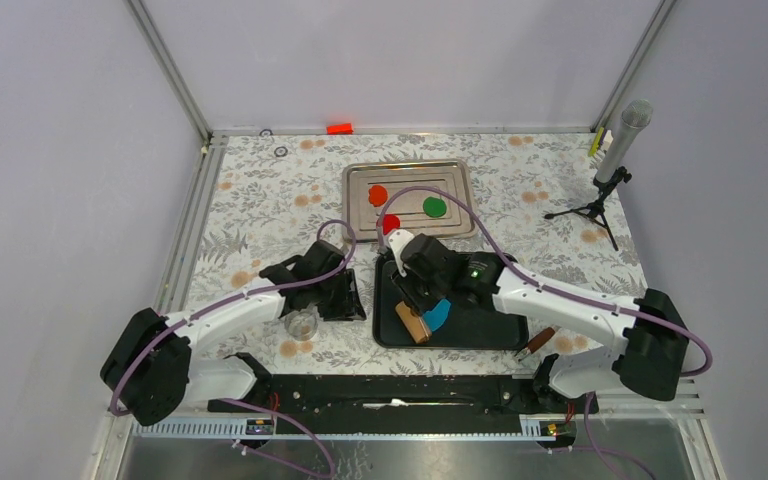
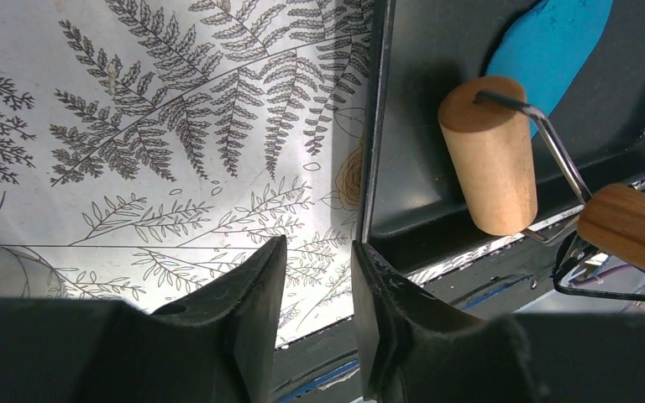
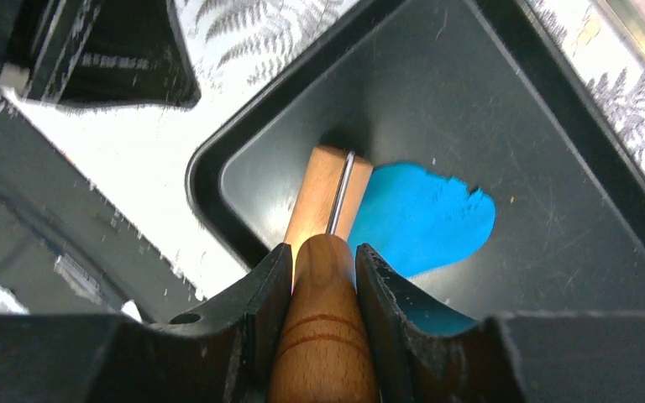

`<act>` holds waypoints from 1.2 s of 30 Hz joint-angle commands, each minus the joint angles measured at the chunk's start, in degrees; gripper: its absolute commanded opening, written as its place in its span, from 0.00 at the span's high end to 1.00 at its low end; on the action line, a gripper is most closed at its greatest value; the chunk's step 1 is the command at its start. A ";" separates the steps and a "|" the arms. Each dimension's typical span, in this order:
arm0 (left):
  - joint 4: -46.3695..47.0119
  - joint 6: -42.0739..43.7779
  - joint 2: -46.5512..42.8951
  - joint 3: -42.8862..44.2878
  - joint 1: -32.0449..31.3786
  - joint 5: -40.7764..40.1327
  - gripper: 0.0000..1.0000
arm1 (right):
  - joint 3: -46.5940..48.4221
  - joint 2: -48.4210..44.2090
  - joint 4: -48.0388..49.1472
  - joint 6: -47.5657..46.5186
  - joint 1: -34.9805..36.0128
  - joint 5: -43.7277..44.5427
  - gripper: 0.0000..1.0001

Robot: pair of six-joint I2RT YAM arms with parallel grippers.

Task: Roll out the dumpling wrappers from the dough
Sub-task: Flatten out the dough on the work surface.

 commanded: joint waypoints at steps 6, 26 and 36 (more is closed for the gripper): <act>0.87 0.76 -2.00 2.27 -0.25 0.11 0.59 | 9.37 -11.03 -9.13 1.65 -0.05 -0.29 1.00; 10.47 -3.24 11.20 1.45 -3.54 -1.46 0.56 | -8.50 -15.17 -9.37 40.79 -14.07 9.55 1.00; 14.41 -3.90 15.08 0.51 -3.49 0.04 0.85 | -22.04 -21.71 -1.00 37.35 -12.01 14.80 1.00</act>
